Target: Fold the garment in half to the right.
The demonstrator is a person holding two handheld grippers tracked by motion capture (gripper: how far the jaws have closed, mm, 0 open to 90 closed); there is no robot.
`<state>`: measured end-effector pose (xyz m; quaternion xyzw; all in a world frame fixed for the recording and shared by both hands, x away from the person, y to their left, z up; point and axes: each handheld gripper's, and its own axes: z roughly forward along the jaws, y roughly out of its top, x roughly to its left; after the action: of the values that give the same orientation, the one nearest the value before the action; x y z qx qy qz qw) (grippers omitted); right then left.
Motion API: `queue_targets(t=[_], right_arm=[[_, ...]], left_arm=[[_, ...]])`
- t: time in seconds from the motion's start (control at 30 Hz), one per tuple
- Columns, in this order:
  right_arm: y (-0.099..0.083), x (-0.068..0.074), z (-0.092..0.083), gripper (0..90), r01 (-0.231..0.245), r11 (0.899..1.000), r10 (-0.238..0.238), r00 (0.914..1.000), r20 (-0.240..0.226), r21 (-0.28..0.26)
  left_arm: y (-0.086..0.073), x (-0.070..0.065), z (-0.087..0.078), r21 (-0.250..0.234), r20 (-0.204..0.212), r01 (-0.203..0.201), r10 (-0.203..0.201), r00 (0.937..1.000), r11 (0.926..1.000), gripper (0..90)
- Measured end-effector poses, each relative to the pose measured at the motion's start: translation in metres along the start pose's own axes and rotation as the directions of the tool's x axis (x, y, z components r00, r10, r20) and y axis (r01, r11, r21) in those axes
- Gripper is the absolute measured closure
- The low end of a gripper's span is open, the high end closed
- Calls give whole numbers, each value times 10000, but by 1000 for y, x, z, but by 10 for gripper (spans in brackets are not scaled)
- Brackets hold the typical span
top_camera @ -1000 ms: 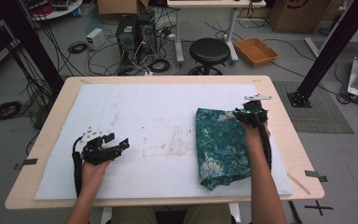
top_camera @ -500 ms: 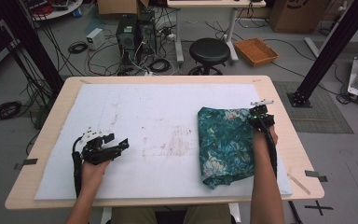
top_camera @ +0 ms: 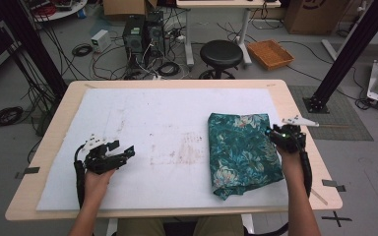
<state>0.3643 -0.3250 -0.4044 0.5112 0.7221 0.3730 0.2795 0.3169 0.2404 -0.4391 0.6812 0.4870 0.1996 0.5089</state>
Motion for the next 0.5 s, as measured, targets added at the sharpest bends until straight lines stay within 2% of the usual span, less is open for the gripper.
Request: queue_targets(t=[0.1, 0.2, 0.37, 0.43, 0.5], right_arm=[[-24, 16, -13, 815, 801, 9956, -778, 9958, -480, 489], [-41, 21, -15, 804, 1018, 9908, -991, 9945, -337, 889], [-57, 7, -12, 783, 241, 9896, -318, 9981, 522, 1417], [-60, 3, -15, 744, -165, 9933, 105, 9985, 532, 1140], [-61, 4, -20, 673, -303, 9974, 278, 9988, 391, 647]], left_arm=[[0, 0, 0, -34, 49, -9, 9, 10000, 10000, 287], [1, -1, 1, -55, 122, -15, 16, 9999, 10000, 287], [1, -3, -1, -199, 303, -80, 86, 9995, 9998, 287], [1, -3, -1, -269, 379, -152, 162, 9991, 9995, 273], [2, -3, -2, -390, 425, -212, 229, 9988, 9990, 271]])
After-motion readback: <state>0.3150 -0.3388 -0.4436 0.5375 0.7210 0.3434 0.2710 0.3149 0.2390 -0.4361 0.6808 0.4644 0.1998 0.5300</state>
